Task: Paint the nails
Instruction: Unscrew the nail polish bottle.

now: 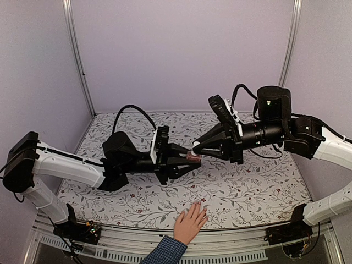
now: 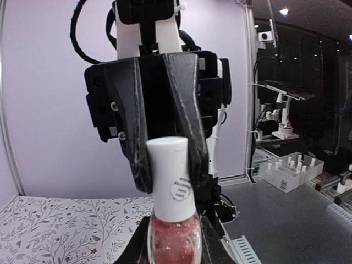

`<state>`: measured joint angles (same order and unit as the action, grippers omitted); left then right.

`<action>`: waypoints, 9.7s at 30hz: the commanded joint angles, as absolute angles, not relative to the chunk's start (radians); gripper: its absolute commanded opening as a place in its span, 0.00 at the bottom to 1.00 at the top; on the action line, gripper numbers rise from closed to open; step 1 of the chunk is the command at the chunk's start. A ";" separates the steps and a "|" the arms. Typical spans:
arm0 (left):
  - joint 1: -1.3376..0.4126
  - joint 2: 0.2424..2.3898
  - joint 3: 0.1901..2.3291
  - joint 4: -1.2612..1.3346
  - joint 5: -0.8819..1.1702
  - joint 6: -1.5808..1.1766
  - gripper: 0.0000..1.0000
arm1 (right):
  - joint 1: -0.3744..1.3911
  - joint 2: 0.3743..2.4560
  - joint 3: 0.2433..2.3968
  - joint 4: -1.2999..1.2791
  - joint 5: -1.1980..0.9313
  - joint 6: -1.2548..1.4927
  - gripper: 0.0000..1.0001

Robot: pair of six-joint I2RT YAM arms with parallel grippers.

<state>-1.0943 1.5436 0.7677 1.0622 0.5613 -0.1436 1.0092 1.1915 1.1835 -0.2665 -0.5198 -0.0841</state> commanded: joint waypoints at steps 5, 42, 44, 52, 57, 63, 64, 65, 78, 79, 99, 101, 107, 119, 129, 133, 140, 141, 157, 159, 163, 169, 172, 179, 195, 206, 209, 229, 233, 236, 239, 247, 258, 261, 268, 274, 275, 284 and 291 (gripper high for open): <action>-1.159 1.588 0.840 1.117 0.954 -0.170 0.00 | 1.001 1.208 1.188 -0.223 -0.680 -0.181 0.00; -1.084 1.543 0.699 1.184 0.573 -0.162 0.00 | 0.999 1.085 1.153 -0.143 -0.111 -0.097 0.99; -1.082 1.539 0.692 1.174 0.510 -0.153 0.00 | 0.999 1.106 1.169 -0.173 -0.066 -0.086 0.99; -1.080 1.549 0.724 1.032 0.192 -0.104 0.00 | 0.999 1.134 1.164 -0.168 -0.026 -0.032 0.99; -1.082 1.575 0.751 0.991 0.037 -0.082 0.00 | 0.999 1.138 1.139 -0.137 -0.016 0.031 0.99; -1.082 1.608 0.771 1.001 -0.042 -0.077 0.00 | 0.999 1.202 1.204 -0.214 0.034 0.080 0.99; -1.082 1.614 0.773 1.007 -0.046 -0.074 0.00 | 0.999 1.213 1.213 -0.220 0.040 0.100 0.99; -1.082 1.618 0.774 1.012 -0.052 -0.072 0.00 | 0.998 1.222 1.216 -0.220 0.042 0.117 0.97; -1.095 1.657 0.787 1.068 -0.094 -0.060 0.00 | 0.999 1.331 1.270 -0.268 0.080 0.256 0.75; -1.095 1.657 0.787 1.070 -0.099 -0.060 0.00 | 0.999 1.337 1.269 -0.267 0.073 0.262 0.75; -1.104 1.658 0.792 1.073 -0.122 -0.044 0.00 | 0.999 1.385 1.272 -0.245 -0.007 0.308 0.30; -1.103 1.656 0.794 1.073 -0.122 -0.044 0.00 | 0.999 1.388 1.273 -0.242 -0.041 0.305 0.25; -1.103 1.651 0.789 1.065 -0.097 -0.042 0.00 | 0.999 1.384 1.283 -0.242 -0.091 0.289 0.05; -1.085 1.617 0.740 1.166 0.273 -0.089 0.00 | 0.999 1.357 1.261 -0.225 -0.274 0.145 0.00; -1.076 1.591 0.720 1.246 0.667 -0.155 0.00 | 0.999 1.313 1.233 -0.232 -0.407 0.004 0.00; -1.075 1.594 0.732 1.287 0.835 -0.214 0.00 | 0.999 1.286 1.217 -0.234 -0.472 -0.074 0.00; -1.089 1.604 0.766 1.351 1.017 -0.320 0.00 | 0.999 1.244 1.208 -0.263 -0.578 -0.175 0.00; -1.091 1.606 0.773 1.353 1.037 -0.329 0.00 | 0.999 1.242 1.206 -0.267 -0.592 -0.188 0.00; -1.128 1.657 0.848 1.342 1.161 -0.372 0.00 | 0.999 1.213 1.177 -0.284 -0.786 -0.288 0.03; -1.122 1.642 0.834 1.331 1.136 -0.354 0.00 | 0.999 1.213 1.179 -0.287 -0.772 -0.287 0.09; -1.110 1.616 0.811 1.272 1.072 -0.298 0.00 | 0.999 1.210 1.183 -0.285 -0.745 -0.272 0.26; -1.089 1.586 0.770 1.226 0.947 -0.240 0.00 | 0.999 1.184 1.186 -0.274 -0.692 -0.251 0.52; -1.086 1.568 0.749 1.199 0.845 -0.211 0.00 | 0.999 1.165 1.178 -0.260 -0.670 -0.224 0.63; -1.085 1.526 0.744 1.085 0.534 -0.132 0.00 | 0.999 1.138 1.156 -0.194 -0.561 -0.132 0.75; -1.166 1.595 0.849 0.912 -0.145 -0.012 0.00 | 0.999 1.209 1.173 -0.173 -0.032 0.253 0.61; -1.196 1.638 0.892 0.887 -0.227 0.028 0.00 | 1.000 1.254 1.151 -0.180 -0.006 0.321 0.44; -1.196 1.640 0.893 0.885 -0.243 0.028 0.00 | 1.000 1.266 1.152 -0.189 0.018 0.331 0.42; -1.194 1.616 0.882 0.897 -0.187 0.022 0.00 | 1.000 1.288 1.140 -0.135 -0.128 0.269 0.00; -1.188 1.595 0.866 0.911 -0.042 0.019 0.00 | 1.000 1.269 1.137 -0.119 -0.173 0.208 0.00; -1.175 1.573 0.840 0.945 0.108 0.003 0.00 | 1.000 1.256 1.138 -0.121 -0.204 0.166 0.00; -1.156 1.553 0.817 0.992 0.287 -0.043 0.00 | 1.000 1.242 1.135 -0.124 -0.246 0.116 0.00; -1.130 1.533 0.820 1.030 0.618 -0.119 0.00 | 0.999 1.220 1.136 -0.140 -0.417 -0.017 0.00; -1.131 1.599 0.871 1.175 0.967 -0.262 0.00 | 1.000 1.210 1.146 -0.176 -0.617 -0.142 0.00; -1.131 1.600 0.869 1.188 0.974 -0.272 0.00 | 1.000 1.211 1.154 -0.196 -0.644 -0.166 0.00; -1.131 1.594 0.872 1.116 0.910 -0.217 0.00 | 1.000 1.214 1.158 -0.205 -0.630 -0.163 0.08; -1.128 1.580 0.846 1.090 0.865 -0.186 0.00 | 0.999 1.202 1.161 -0.203 -0.589 -0.150 0.36; -1.127 1.574 0.840 1.084 0.858 -0.178 0.00 | 1.000 1.199 1.163 -0.203 -0.585 -0.148 0.42; -1.113 1.550 0.785 1.080 0.828 -0.175 0.00 | 0.999 1.166 1.166 -0.204 -0.585 -0.122 0.65; -1.098 1.540 0.762 1.083 0.832 -0.182 0.00 | 1.000 1.155 1.164 -0.239 -0.638 -0.135 0.67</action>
<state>-1.0981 1.5684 0.7780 1.0649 0.8013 -0.1955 1.0126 1.1809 1.1507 -0.2234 -0.6289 -0.1314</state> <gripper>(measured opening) 0.225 0.668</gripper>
